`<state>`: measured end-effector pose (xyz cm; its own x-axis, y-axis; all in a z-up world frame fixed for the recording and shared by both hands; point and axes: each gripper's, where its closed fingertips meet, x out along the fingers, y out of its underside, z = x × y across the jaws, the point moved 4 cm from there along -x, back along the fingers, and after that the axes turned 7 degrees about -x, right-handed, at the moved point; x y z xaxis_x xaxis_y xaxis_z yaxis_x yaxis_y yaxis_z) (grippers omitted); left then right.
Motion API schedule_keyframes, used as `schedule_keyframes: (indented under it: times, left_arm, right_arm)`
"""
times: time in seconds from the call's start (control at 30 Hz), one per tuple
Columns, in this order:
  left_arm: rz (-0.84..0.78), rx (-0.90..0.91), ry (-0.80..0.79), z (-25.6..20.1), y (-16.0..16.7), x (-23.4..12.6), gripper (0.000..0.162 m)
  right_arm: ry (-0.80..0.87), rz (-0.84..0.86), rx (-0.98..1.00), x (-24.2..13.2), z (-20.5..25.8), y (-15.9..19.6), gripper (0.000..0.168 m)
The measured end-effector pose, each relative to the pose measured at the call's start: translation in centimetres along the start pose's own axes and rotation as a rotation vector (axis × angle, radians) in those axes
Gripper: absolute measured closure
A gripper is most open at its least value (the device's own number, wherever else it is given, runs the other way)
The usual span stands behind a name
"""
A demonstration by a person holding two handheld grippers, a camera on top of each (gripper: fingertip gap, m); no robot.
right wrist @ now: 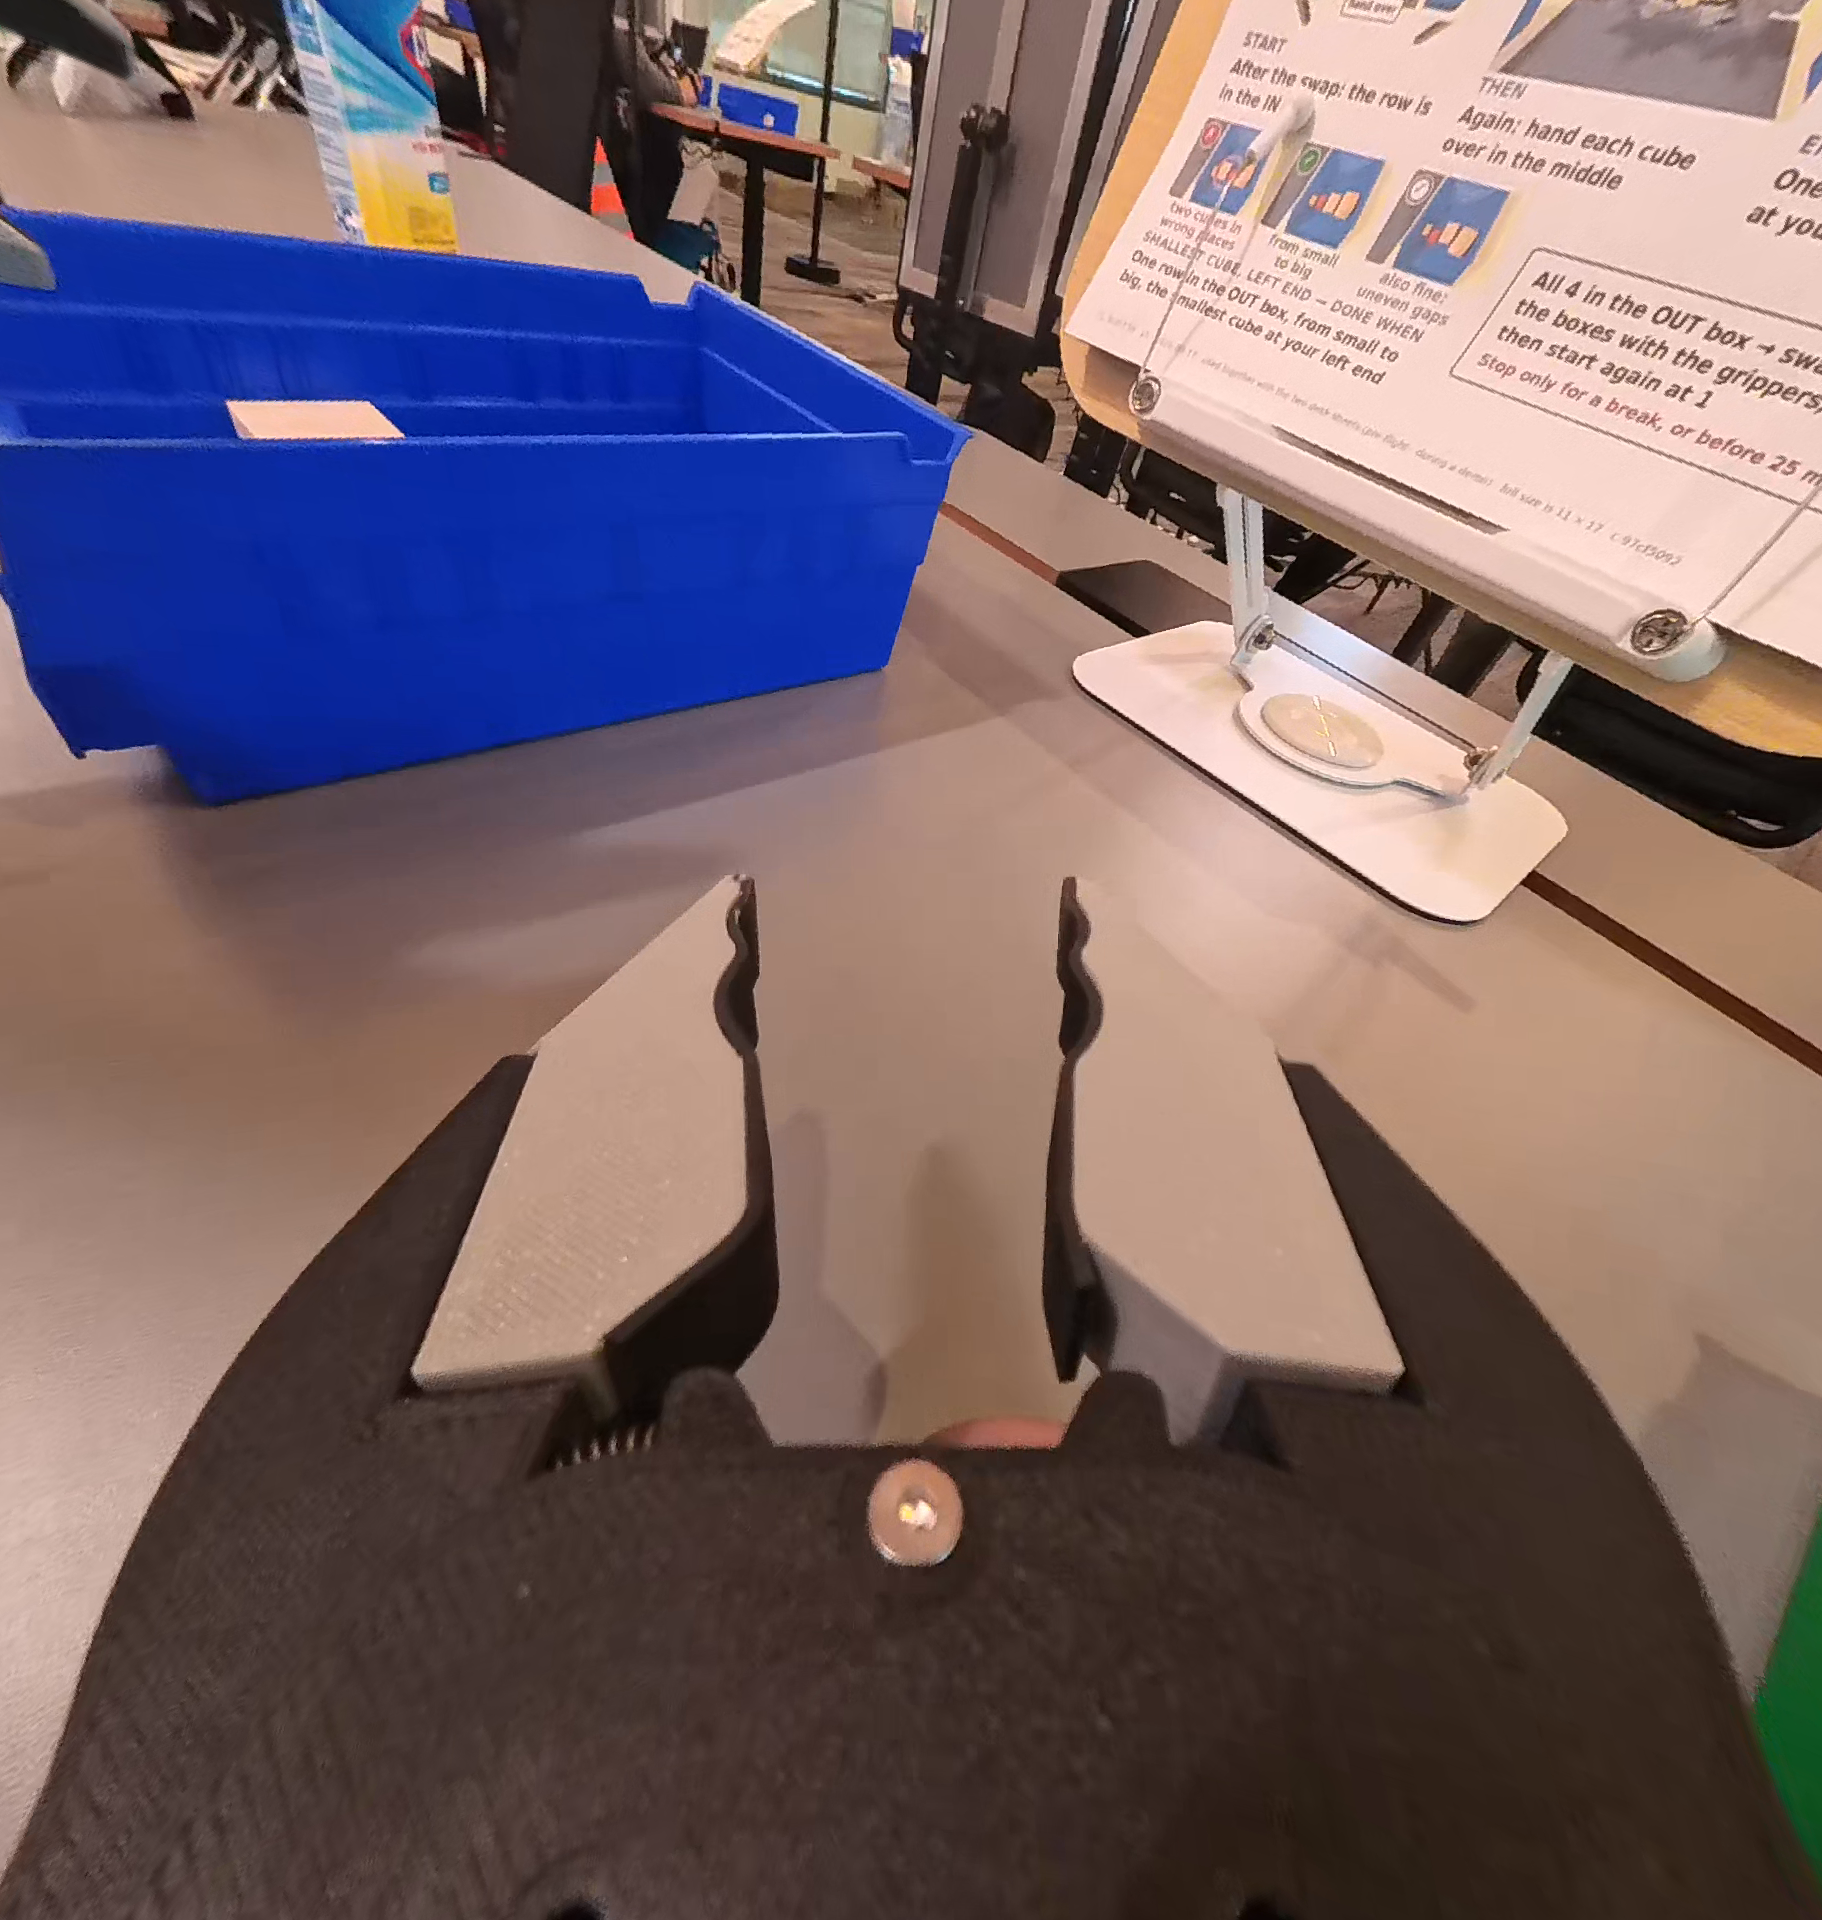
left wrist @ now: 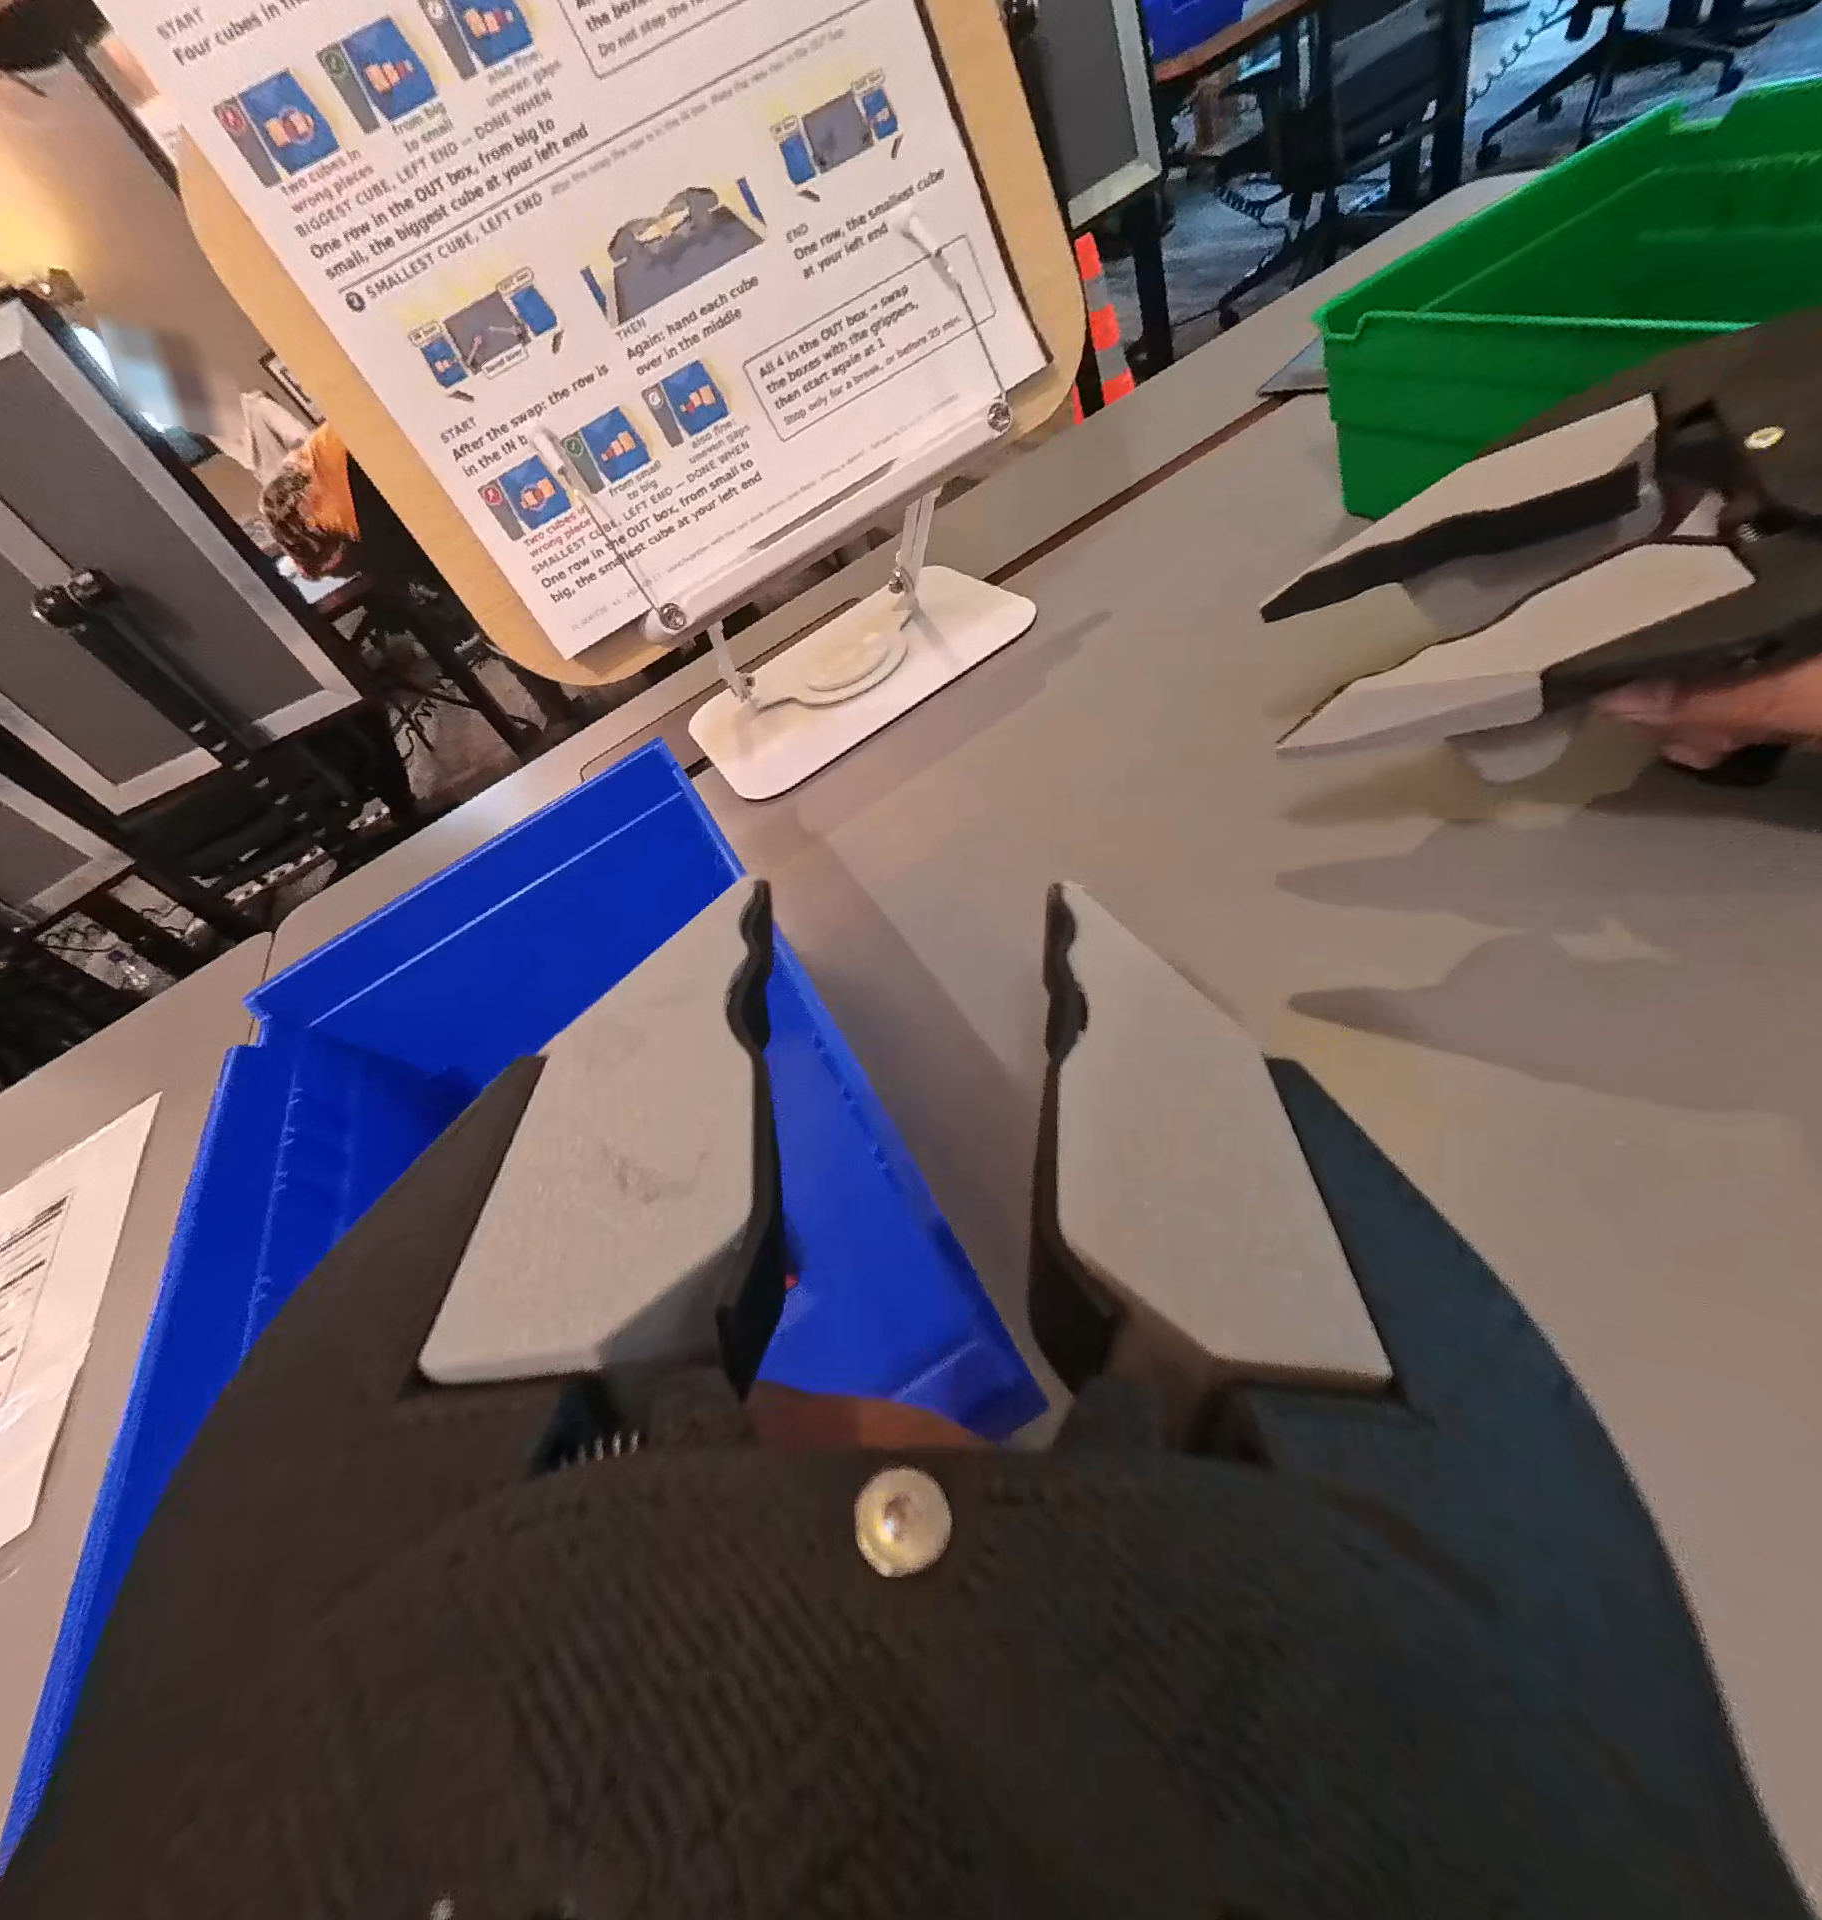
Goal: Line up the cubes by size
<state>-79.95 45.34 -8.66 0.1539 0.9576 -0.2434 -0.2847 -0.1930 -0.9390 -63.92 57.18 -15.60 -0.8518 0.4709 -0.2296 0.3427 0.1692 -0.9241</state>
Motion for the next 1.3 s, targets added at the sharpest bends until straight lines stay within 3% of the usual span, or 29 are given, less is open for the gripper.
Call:
schedule_keyframes:
  times: [0.4, 0.63, 1.0, 1.3]
  left_arm:
    - [0.033, -0.016, -0.061, 0.5, 1.5, -3.0, 0.112]
    - [0.038, -0.008, -0.102, 1.1, 1.6, -4.0, 0.112]
    - [0.081, 0.036, -0.061, 0.0, 2.7, -1.9, 0.113]
    - [0.026, 0.007, -0.049, -0.1, 1.3, -2.4, 0.115]
  right_arm:
    - [-0.071, 0.042, -0.024, 1.3, 2.2, 0.1, 0.112]
    - [-0.129, 0.040, 0.079, 1.6, 2.1, 0.5, 0.112]
    - [-0.097, 0.051, 0.060, 1.4, 2.0, 0.2, 0.115]
    - [-0.068, 0.042, 0.046, 0.9, 1.9, -0.2, 0.120]
